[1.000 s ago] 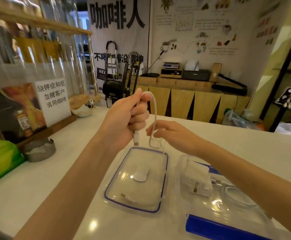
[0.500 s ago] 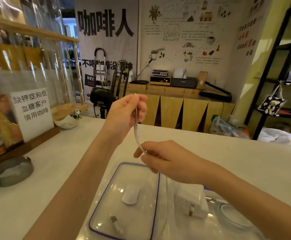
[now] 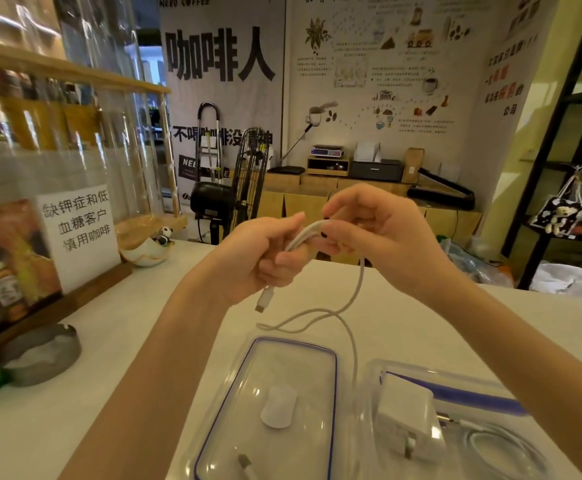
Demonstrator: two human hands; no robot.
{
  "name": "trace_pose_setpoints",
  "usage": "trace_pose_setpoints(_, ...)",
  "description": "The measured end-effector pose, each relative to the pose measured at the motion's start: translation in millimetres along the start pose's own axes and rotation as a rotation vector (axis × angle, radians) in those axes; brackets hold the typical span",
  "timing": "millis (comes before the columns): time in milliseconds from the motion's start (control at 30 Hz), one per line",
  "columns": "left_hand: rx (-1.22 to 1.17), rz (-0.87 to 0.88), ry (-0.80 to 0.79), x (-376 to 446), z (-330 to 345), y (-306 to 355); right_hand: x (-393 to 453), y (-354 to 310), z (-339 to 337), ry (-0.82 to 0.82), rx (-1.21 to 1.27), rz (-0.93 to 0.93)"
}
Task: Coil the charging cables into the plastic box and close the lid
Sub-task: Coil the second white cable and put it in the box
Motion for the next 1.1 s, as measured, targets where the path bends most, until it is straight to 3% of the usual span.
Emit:
trace_pose_setpoints(167, -0.153, -0.018, -0.179, -9, 8, 8, 2, 4, 6, 0.046, 0.046, -0.011)
trace_pose_setpoints(333, -0.615, 0.139, -0.353, -13, 18, 32, -4, 21, 27, 0.034, 0.345, 0.154)
trace_pose_setpoints(533, -0.746, 0.331, -0.163, -15, 1, 42, -35, 39, 73, -0.155, 0.621, 0.505)
trace_pose_setpoints(700, -0.309, 0.368, 0.388, -16, -27, 31, -62, 29, 100, -0.378, 0.622, 0.626)
trace_pose_setpoints(867, 0.256, 0.340, 0.642, -18, -38, 24, -66, 16, 92, -0.430, 0.603, 0.672)
trace_pose_setpoints(967, 0.588, 0.257, 0.588, -14, -26, 21, -61, 6, 77, -0.480, 0.525, 0.667)
trace_pose_setpoints(1100, 0.770, 0.066, 0.251, -9, -6, 8, -51, -9, 49, -0.493, 0.345, 0.585)
Point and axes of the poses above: each hand's wrist, its own x-axis towards the middle knuckle, its own z-axis out of the palm, y = z × x, the point moved 7 cm from there along x, towards the middle knuckle, and after that the axes turned 15 degrees about x, right-handed, at the moved point
